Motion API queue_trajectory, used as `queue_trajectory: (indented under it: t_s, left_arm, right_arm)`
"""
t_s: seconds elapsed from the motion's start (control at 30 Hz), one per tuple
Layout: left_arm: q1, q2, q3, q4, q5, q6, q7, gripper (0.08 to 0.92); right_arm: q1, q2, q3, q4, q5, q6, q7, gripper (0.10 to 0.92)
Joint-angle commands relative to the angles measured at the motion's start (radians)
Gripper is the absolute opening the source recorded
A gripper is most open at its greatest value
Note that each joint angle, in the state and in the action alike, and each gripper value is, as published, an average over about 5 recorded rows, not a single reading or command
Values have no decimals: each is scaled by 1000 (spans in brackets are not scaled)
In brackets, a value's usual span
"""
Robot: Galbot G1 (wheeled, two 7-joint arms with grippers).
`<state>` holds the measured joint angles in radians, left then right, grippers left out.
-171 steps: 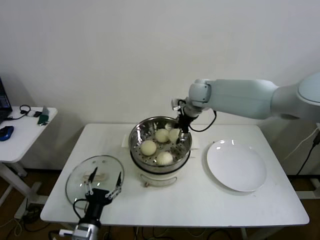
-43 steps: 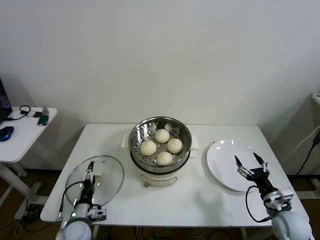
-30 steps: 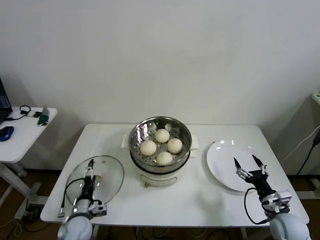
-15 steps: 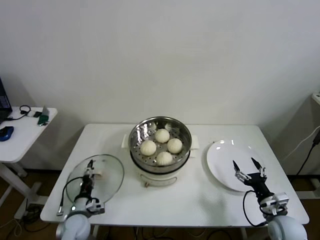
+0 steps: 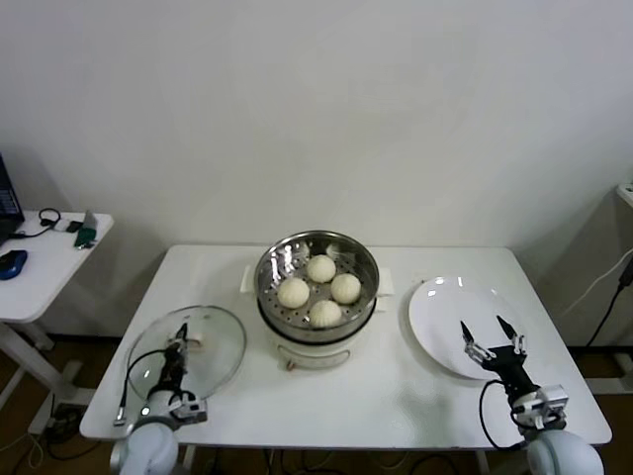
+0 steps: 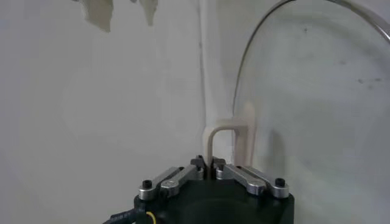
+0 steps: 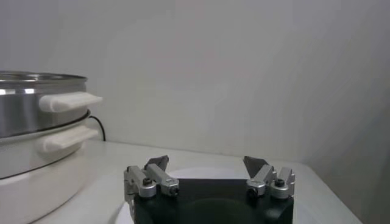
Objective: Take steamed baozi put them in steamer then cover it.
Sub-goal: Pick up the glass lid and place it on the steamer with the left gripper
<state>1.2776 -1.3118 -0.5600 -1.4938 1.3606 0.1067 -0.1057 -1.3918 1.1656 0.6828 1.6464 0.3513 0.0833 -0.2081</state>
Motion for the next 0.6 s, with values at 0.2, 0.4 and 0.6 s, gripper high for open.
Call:
queue_trajectory:
  t_s: [0.2, 0.4, 0.6]
  left_arm:
    - [88, 31, 1, -204, -58, 79, -9, 148]
    - [163, 79, 0, -385, -69, 211, -27, 148]
    - [216, 139, 5, -533, -76, 350, -26, 148]
  right_arm:
    - [15, -6, 2, -25, -7, 10, 0, 823]
    - [35, -19, 0, -41, -6, 12, 0, 823]
    - [65, -37, -13, -62, -10, 11, 2, 823]
